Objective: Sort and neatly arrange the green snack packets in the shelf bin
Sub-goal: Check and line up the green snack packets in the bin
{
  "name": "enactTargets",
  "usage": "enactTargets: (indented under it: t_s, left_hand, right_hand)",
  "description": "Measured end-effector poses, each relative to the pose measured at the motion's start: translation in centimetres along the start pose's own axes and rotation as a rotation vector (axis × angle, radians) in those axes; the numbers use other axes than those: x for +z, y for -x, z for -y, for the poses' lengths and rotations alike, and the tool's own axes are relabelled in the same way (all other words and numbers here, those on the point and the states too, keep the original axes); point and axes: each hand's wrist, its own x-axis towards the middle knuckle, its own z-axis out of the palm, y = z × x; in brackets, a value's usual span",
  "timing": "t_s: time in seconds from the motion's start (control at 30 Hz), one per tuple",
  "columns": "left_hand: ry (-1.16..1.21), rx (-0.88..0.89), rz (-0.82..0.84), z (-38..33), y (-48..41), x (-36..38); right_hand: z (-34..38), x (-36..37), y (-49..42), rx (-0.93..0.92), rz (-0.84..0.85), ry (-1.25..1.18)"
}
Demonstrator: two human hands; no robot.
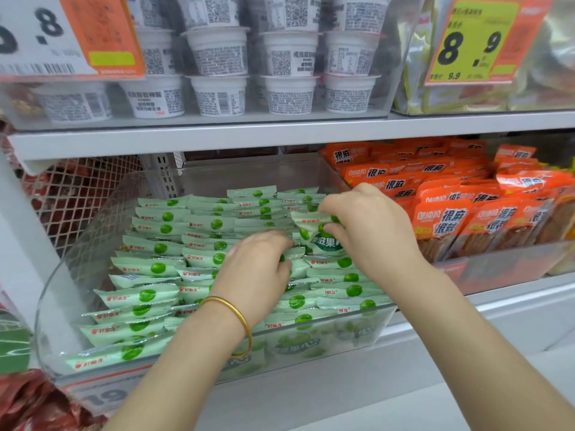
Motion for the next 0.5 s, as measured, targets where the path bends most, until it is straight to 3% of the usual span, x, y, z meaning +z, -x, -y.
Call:
enactTargets:
  t_s: [0.13,0.33,0.5]
  left_hand:
    - [0.029,-0.003,-0.017,0.1,0.1,0.0]
    - [0.149,0.044,-0.125,-0.5,-0.3,-0.1]
    - [0.02,0.043,-0.085,-0.6,-0.7,0.5]
  right_hand:
    - [0.4,0.5,-0.2,-0.012,0.184,0.113]
    - [0.6,0.2,-1.0,0.036,0.205,0.112]
    - [1.1,2.1,-1.0,0.049,0.318,0.108]
